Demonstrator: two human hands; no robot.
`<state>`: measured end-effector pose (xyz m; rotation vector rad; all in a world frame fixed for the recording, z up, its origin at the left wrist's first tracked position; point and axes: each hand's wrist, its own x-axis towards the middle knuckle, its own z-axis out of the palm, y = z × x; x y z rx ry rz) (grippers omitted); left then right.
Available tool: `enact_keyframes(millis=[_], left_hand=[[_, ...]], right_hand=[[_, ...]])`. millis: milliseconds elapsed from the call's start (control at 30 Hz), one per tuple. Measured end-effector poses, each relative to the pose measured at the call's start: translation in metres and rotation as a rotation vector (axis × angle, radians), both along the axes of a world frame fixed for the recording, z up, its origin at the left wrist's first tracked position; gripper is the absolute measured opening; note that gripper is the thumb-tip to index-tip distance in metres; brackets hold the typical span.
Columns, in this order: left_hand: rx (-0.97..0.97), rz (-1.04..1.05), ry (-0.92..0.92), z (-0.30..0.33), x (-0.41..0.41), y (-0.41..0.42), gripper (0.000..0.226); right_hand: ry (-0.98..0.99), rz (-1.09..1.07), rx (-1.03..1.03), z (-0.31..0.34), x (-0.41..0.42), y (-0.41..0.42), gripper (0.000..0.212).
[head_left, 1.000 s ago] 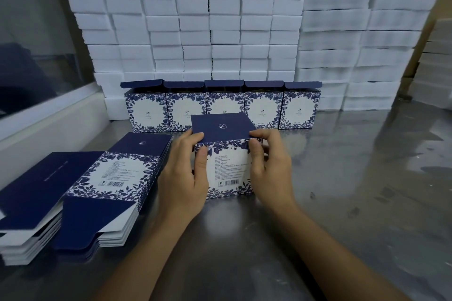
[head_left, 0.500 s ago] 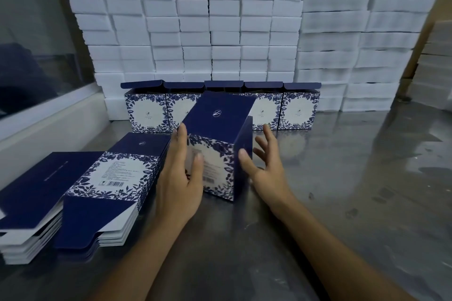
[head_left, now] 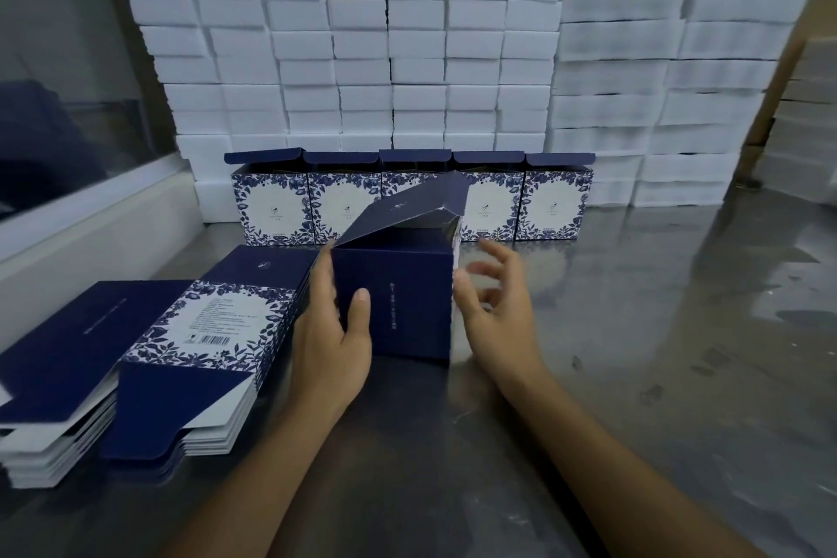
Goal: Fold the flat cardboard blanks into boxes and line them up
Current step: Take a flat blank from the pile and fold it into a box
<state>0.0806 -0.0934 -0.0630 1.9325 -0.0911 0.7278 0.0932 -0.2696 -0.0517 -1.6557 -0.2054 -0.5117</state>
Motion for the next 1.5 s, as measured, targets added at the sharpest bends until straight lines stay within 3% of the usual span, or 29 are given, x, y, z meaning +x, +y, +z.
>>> enact_keyframes(millis=[100,167,267,500,667,1000,1333,1500], left_hand=[[-0.027,-0.018,0.022,0.002,0.0,0.001,0.076],[-0.049,-0.057,0.027,0.004,-0.001,0.001,0.087],[-0.043,-0.119,-0.002,0.004,0.0,-0.002,0.093],[-0.078,-0.225,-0.099,0.009,-0.007,-0.003,0.077],[-0.084,-0.243,-0.211,0.02,-0.014,-0.008,0.092],[-0.086,-0.216,-0.322,0.023,-0.018,-0.009,0.079],[-0.049,-0.229,-0.339,0.018,-0.016,-0.005,0.032],[0.078,-0.107,-0.302,0.018,-0.018,-0.005,0.031]], right_hand=[[0.022,-0.005,-0.011,-0.002,-0.001,-0.001,0.092],[0.041,0.037,-0.026,-0.001,-0.001,-0.003,0.109],[0.019,0.103,-0.065,-0.003,-0.002,-0.002,0.118],[-0.112,0.049,-0.118,0.006,-0.009,0.002,0.125],[-0.169,0.099,-0.082,0.019,-0.018,0.002,0.111],[-0.218,0.07,-0.137,0.026,-0.023,0.003,0.046],[-0.272,0.027,-0.188,0.026,-0.025,0.003,0.035],[-0.316,-0.029,-0.309,0.025,-0.024,0.003,0.031]])
